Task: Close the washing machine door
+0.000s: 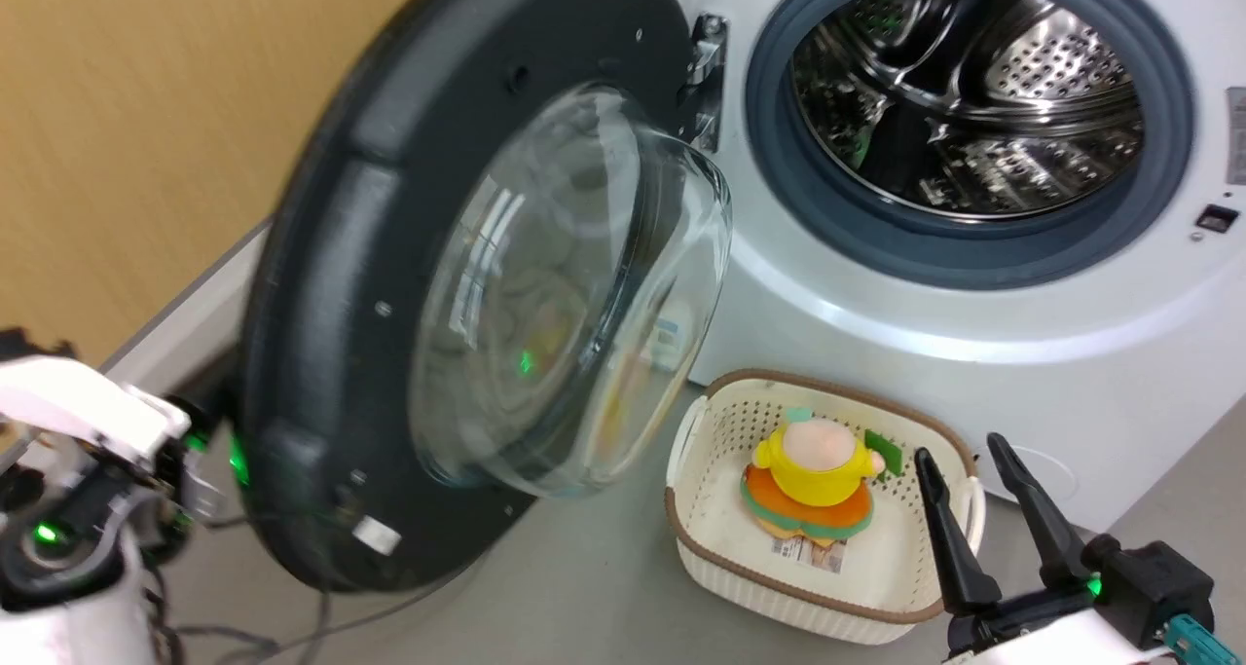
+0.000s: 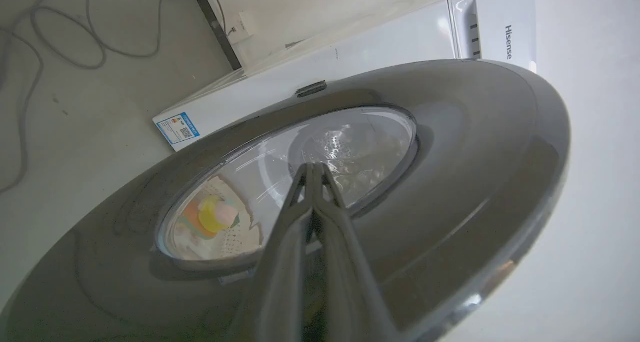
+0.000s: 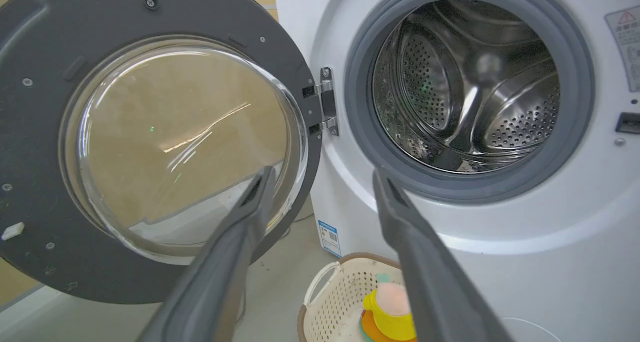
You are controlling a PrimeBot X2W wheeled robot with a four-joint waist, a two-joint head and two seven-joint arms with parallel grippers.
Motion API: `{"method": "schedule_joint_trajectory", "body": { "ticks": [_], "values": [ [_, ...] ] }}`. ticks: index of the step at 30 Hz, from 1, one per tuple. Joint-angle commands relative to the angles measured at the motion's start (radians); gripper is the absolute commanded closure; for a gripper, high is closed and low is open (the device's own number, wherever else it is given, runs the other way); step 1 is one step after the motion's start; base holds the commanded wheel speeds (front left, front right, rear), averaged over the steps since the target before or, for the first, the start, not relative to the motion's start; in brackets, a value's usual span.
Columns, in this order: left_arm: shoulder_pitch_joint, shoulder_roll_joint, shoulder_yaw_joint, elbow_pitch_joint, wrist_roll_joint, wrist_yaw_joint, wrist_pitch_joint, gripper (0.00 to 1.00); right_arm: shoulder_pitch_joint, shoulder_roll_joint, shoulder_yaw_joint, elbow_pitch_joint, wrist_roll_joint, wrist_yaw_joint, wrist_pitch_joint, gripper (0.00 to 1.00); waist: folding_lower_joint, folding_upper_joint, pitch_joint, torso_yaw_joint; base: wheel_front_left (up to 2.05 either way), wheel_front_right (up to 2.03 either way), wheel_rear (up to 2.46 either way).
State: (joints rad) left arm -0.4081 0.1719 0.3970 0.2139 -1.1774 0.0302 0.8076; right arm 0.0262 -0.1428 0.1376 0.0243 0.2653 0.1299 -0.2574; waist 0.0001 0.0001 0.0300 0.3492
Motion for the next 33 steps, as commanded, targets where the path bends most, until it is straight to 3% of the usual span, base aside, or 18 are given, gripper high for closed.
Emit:
{"method": "schedule_joint_trajectory", "body": {
  "ticks": [1,7,15,22,33],
  "values": [
    [0.04,-0.032,-0.016,-0.043,-0.012,0.011,0.019,1.0,0.016,0.006,-0.009,0.003,0.002,0.001,-0.004,0.0,-0.0001,-0.0001,-0.013,-0.011,0.0,0.0,0.0],
    [0.157,-0.105,-0.075,-0.204,-0.066,0.08,0.057,1.0,0.034,0.019,-0.024,0.006,0.001,0.001,-0.004,0.0,-0.0001,-0.0001,-0.037,-0.048,0.0,0.0,0.0],
    [0.29,-0.121,-0.215,-0.34,-0.233,0.143,-0.005,1.0,0.036,0.018,-0.027,0.009,0.003,0.001,-0.004,0.0,-0.0001,-0.0001,-0.037,-0.136,0.0,0.0,0.0],
    [0.369,-0.121,-0.412,-0.4,-0.381,0.129,-0.191,1.0,0.033,0.011,-0.035,0.008,0.002,0.001,-0.004,0.0,-0.0001,-0.0001,-0.019,-0.242,0.0,0.0,0.0],
    [0.333,-0.122,-0.61,-0.293,-0.438,0.038,-0.498,1.0,0.011,0.003,-0.042,0.004,0.007,0.001,-0.004,0.0,-0.0001,-0.0001,0.034,-0.45,0.0,0.0,0.0]
  ]
}}
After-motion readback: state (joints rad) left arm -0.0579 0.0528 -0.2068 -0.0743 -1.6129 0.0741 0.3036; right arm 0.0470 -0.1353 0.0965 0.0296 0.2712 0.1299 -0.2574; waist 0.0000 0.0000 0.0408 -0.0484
